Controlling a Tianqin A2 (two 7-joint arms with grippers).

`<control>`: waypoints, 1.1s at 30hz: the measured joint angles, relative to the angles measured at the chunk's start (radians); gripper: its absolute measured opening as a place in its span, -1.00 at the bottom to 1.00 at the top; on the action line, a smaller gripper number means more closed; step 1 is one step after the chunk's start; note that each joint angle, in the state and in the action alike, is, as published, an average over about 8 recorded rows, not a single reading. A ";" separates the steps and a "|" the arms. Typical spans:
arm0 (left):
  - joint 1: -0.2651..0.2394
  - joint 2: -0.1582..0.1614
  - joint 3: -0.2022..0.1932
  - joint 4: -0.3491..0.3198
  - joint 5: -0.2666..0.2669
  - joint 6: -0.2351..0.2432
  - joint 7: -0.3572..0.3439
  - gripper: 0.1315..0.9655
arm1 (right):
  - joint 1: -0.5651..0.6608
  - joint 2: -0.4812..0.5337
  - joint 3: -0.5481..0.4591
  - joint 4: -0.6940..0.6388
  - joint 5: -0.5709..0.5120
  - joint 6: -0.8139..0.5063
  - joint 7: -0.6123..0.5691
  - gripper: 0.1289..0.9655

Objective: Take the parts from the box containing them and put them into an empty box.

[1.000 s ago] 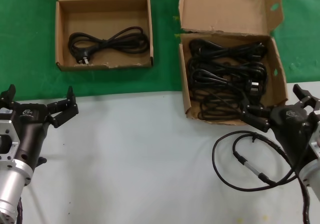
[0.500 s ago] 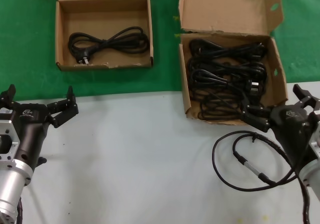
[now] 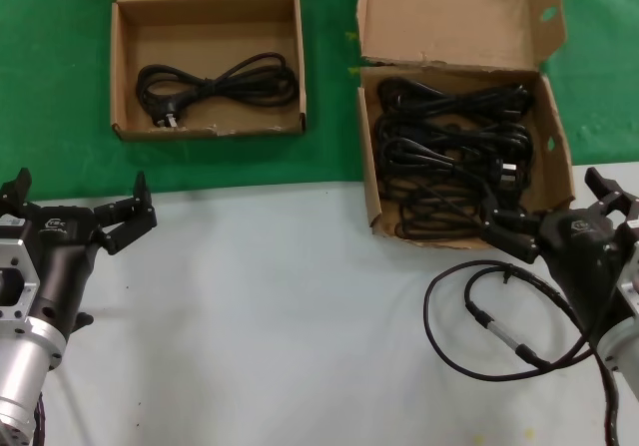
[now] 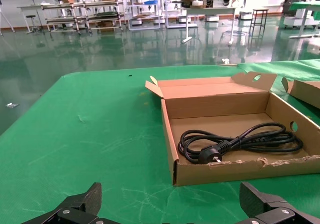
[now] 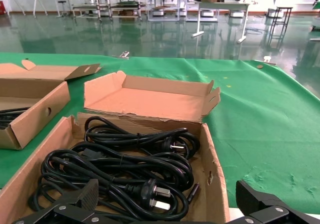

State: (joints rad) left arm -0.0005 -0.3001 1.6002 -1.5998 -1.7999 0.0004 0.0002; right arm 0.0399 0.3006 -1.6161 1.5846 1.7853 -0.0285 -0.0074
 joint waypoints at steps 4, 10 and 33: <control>0.000 0.000 0.000 0.000 0.000 0.000 0.000 1.00 | 0.000 0.000 0.000 0.000 0.000 0.000 0.000 1.00; 0.000 0.000 0.000 0.000 0.000 0.000 0.000 1.00 | 0.000 0.000 0.000 0.000 0.000 0.000 0.000 1.00; 0.000 0.000 0.000 0.000 0.000 0.000 0.000 1.00 | 0.000 0.000 0.000 0.000 0.000 0.000 0.000 1.00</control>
State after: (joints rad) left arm -0.0005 -0.3001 1.6002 -1.5998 -1.7999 0.0004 0.0002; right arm 0.0399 0.3006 -1.6161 1.5846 1.7853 -0.0285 -0.0074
